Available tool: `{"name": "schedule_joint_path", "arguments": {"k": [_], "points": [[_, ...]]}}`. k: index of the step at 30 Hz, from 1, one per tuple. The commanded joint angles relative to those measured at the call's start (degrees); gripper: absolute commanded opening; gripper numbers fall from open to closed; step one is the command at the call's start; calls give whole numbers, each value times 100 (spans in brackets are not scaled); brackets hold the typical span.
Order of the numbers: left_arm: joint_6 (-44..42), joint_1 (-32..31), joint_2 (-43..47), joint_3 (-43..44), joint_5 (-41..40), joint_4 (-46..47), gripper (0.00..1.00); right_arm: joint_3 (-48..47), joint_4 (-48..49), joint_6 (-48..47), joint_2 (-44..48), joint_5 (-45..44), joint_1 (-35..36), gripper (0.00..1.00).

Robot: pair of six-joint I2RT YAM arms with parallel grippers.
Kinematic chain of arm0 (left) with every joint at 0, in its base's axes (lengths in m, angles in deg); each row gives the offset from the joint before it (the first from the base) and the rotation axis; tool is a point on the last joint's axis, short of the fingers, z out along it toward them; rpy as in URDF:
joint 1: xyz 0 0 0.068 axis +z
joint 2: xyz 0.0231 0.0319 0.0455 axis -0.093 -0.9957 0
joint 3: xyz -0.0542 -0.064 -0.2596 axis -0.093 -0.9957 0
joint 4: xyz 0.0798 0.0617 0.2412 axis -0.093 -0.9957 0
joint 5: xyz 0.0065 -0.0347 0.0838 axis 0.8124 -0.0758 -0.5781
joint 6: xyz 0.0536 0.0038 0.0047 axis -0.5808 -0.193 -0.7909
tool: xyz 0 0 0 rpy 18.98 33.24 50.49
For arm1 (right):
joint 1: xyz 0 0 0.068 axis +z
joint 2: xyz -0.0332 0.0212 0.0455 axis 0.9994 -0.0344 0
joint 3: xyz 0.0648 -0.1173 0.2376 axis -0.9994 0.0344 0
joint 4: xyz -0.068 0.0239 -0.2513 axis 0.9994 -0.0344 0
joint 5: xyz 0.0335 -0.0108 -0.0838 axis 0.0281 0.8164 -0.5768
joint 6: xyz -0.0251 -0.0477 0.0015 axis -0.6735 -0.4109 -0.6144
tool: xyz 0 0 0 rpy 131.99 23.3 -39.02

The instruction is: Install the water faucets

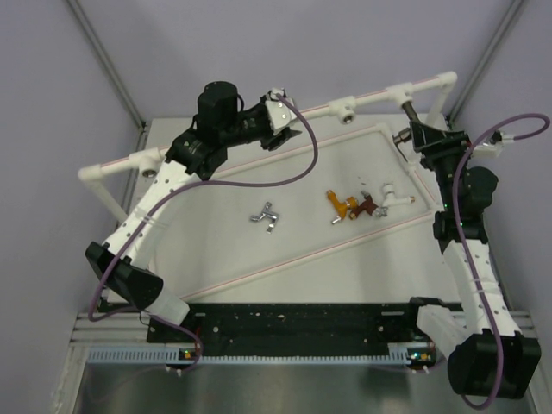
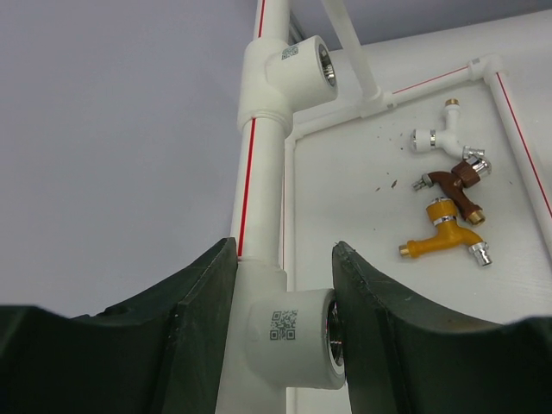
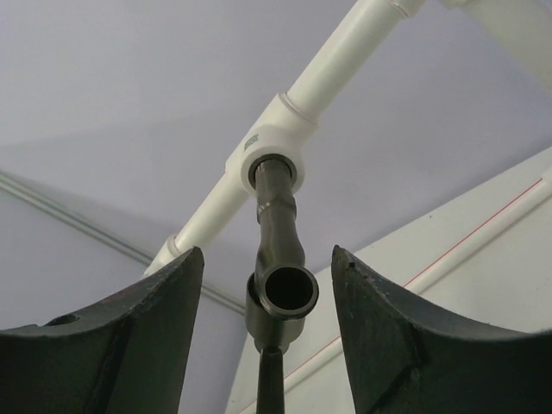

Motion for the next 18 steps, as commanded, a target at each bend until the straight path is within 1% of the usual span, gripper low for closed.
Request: {"name": "schedule_joint_path", "arguments": {"k": [1,6,8,13,16,18], "points": [[13,31,-305,-257,-459,-532,53,-46,425,723,-25,50,-52,59],[-31,-4,-296,-310,-564,-558,52,-37,373,1532,-104,68,-43,41],[-40,-4,-279,-310,-573,-558,52,-20,223,1988,-87,-81,-43,35],[-49,-39,-279,-310,-591,-558,50,51,-23,3579,-148,-161,-26,9],[-58,-48,-270,-301,-617,-558,50,24,-321,4536,-174,-161,27,0],[-58,-39,-270,-293,-617,-558,50,59,-454,5327,-174,-117,62,0]]}}
